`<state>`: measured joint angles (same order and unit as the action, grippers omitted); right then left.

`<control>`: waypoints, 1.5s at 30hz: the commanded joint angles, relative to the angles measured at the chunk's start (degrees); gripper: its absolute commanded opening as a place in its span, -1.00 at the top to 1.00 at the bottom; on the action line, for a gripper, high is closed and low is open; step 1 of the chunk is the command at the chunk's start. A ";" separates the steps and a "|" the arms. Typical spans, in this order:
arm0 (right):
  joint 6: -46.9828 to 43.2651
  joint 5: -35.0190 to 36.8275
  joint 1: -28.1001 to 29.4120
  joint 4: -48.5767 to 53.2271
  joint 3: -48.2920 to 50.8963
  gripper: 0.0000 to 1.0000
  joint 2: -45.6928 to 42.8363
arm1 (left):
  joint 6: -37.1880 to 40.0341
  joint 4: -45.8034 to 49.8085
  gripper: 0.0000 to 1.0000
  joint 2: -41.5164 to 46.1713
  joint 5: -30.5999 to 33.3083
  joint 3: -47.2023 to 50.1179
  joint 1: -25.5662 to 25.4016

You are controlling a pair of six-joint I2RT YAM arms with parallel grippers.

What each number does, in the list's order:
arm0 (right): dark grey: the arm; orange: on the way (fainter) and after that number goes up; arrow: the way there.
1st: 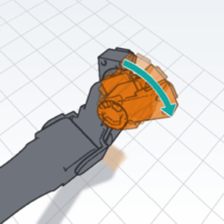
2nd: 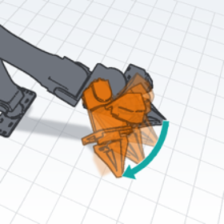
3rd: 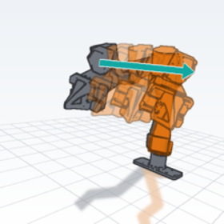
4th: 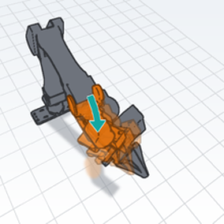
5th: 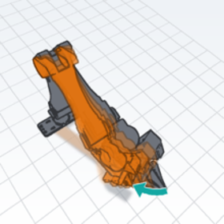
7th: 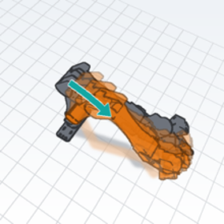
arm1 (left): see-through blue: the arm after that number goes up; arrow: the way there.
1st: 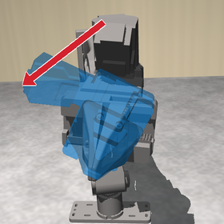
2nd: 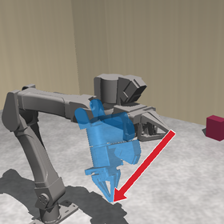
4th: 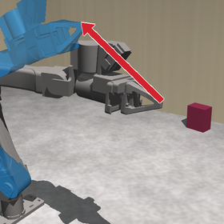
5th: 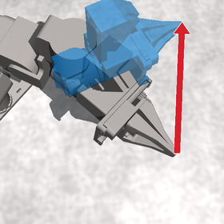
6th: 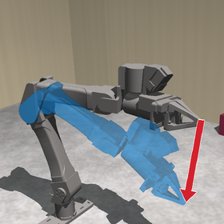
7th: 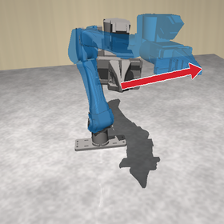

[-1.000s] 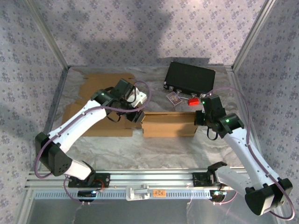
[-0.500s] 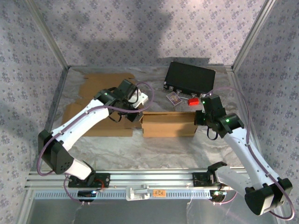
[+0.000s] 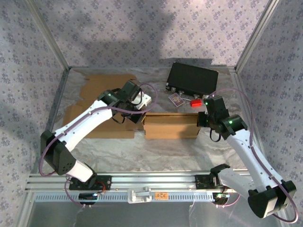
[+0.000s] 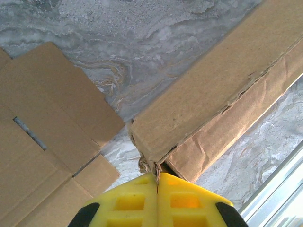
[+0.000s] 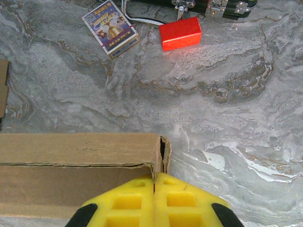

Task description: Fold the paper box

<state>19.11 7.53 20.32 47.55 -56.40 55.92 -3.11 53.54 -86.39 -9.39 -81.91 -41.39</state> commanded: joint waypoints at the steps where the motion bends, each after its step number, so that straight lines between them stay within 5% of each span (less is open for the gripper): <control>1: 1.01 -0.91 -0.14 0.70 -0.20 1.00 0.26 | -3.01 1.62 1.00 -0.97 -1.18 -2.97 -0.69; 13: 1.10 -0.80 -0.03 0.48 -0.11 1.00 0.77 | -15.72 4.91 1.00 -4.29 -8.10 -6.08 -0.70; 45: 2.47 0.21 0.56 0.99 2.44 1.00 -0.22 | -11.19 1.69 1.00 -2.04 -5.03 4.34 -0.97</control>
<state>20.10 7.79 20.38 46.98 -54.83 56.23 -14.02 55.09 -88.88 -14.35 -79.33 -41.76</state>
